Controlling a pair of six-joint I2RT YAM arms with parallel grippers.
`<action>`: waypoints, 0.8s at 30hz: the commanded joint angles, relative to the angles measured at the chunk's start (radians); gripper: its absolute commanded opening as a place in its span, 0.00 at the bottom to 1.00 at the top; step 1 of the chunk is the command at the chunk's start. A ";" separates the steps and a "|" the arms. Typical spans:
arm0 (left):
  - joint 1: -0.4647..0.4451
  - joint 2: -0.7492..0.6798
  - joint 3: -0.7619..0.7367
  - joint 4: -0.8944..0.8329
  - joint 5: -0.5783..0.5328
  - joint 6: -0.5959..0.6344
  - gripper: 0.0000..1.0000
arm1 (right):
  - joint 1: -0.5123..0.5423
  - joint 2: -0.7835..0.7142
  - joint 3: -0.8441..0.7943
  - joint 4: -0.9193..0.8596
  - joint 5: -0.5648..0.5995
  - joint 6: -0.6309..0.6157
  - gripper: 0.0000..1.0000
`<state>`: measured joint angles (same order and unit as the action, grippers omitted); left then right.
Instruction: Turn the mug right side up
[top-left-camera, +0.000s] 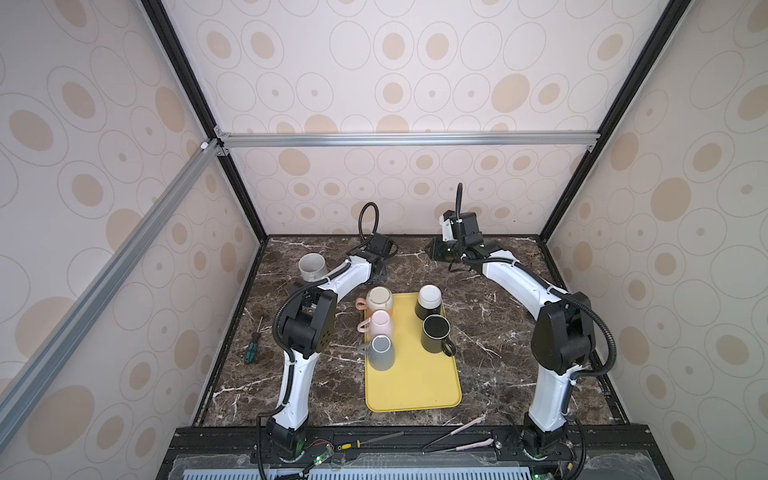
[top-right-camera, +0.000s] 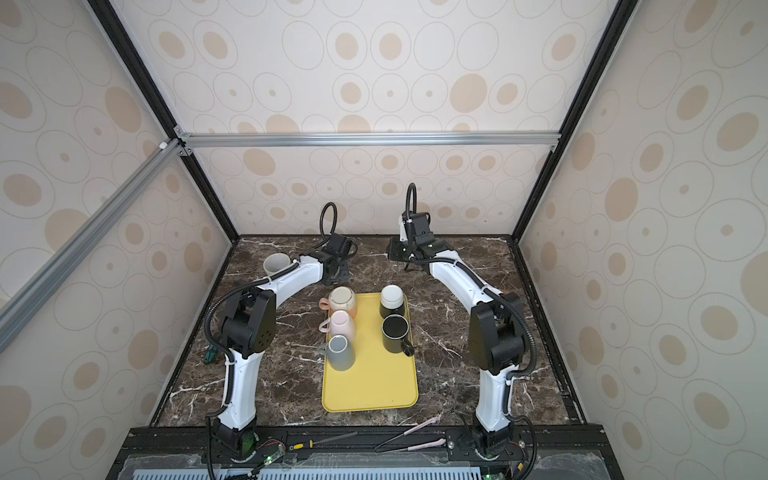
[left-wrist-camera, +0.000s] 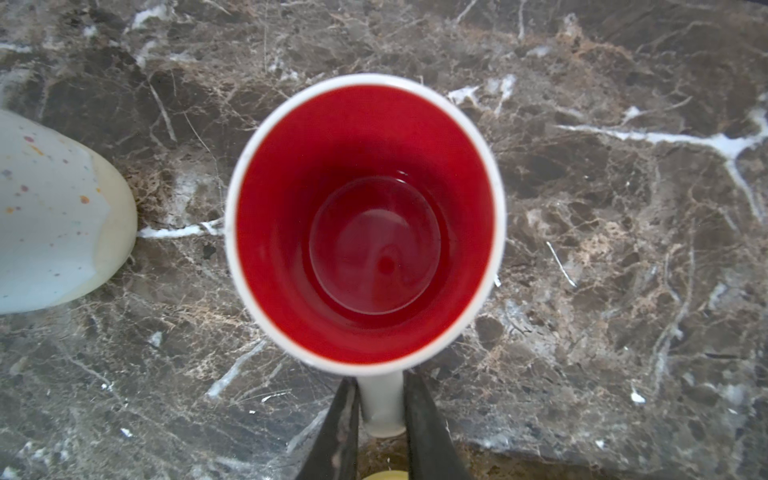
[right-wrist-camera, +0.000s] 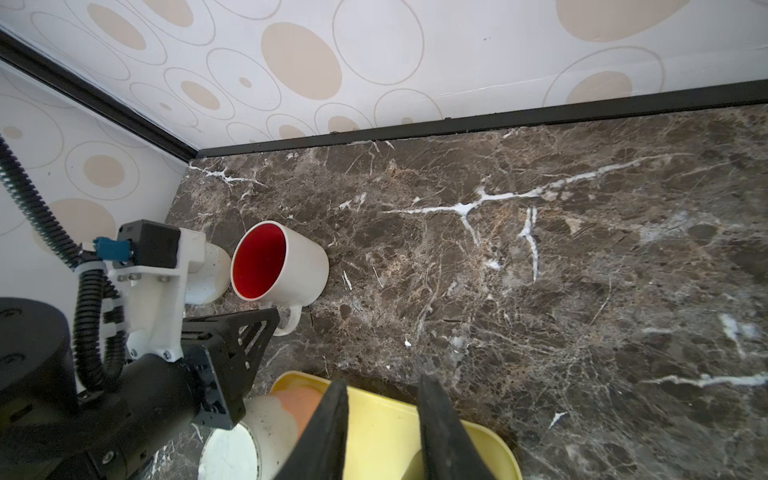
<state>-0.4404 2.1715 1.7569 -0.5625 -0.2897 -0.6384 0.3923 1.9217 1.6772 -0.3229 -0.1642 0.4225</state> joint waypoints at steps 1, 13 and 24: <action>0.009 -0.011 -0.008 -0.005 -0.028 0.017 0.19 | -0.001 -0.035 -0.010 0.008 -0.010 0.006 0.31; 0.026 -0.063 -0.091 0.031 -0.050 0.026 0.13 | -0.001 -0.026 -0.007 0.022 -0.029 0.024 0.31; 0.049 -0.134 -0.206 0.071 -0.070 0.031 0.12 | 0.011 -0.013 0.000 0.021 -0.035 0.025 0.30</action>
<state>-0.4080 2.0701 1.5776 -0.4690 -0.3241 -0.6193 0.3958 1.9217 1.6772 -0.3103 -0.1909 0.4416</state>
